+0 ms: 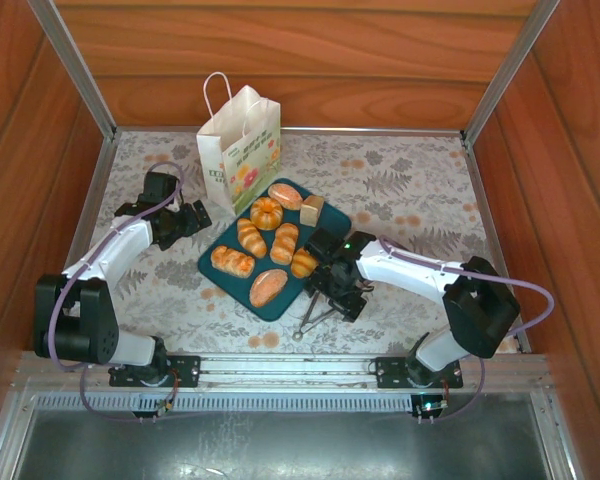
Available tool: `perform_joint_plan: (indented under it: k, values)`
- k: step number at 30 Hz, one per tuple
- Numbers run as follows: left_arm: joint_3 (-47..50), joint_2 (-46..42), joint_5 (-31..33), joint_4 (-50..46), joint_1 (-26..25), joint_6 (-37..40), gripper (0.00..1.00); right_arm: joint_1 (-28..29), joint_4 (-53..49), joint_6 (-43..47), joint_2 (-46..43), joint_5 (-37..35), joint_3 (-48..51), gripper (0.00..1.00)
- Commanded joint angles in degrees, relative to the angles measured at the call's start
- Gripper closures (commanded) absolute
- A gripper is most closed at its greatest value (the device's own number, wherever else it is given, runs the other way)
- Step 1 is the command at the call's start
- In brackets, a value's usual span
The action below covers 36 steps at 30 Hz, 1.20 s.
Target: Place the fake bread into the paper bag
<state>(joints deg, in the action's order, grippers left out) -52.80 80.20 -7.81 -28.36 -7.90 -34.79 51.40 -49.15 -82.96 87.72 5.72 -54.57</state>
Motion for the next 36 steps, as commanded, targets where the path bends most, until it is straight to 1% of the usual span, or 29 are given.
perform_joint_plan:
  k: [1, 8, 14, 17, 18, 22, 28, 33, 36]
  values:
    - [-0.91, -1.63, -0.18, -1.00, -0.18, -0.06, 0.00, 0.45, 0.27, -1.13, 2.06, 0.08, 0.02, 0.01]
    - [-0.20, -1.82, 0.04, -1.02, -0.18, -0.02, 0.00, 0.46, 0.71, 0.17, 5.32, -1.31, -2.08, 0.03]
    - [-0.20, -1.69, 0.35, -1.00, -0.18, 0.33, 0.00, 0.46, 1.63, 0.15, 6.94, -2.15, -2.57, 0.09]
    - [-0.29, -1.31, 0.34, -1.00, -0.16, 0.42, 0.00, 0.36, 2.12, 0.25, 8.45, -2.13, -2.76, 0.09]
    - [-0.29, -1.28, 0.36, -1.00, -0.14, 0.40, 0.00, 0.29, 2.12, 0.34, 9.22, -2.19, -2.98, 0.13]
    - [-0.36, -0.69, 0.43, -1.00, -0.18, 0.28, 0.00, -0.05, 2.66, 0.73, 10.41, -2.36, -3.09, 0.15]
    - [-0.46, -0.46, 0.84, -1.04, -0.14, -0.06, 0.00, -0.66, 4.54, 0.54, 10.96, -2.69, -1.28, 0.21]
    - [-0.64, -0.04, 1.15, -1.02, -0.18, -0.19, 0.00, -1.58, 5.70, 0.36, 10.24, -3.59, 1.68, 0.31]
    - [-0.97, 0.35, 1.15, -0.99, -0.14, -0.28, 0.00, -2.38, 5.80, 0.52, 9.19, -4.28, 3.42, 0.33]
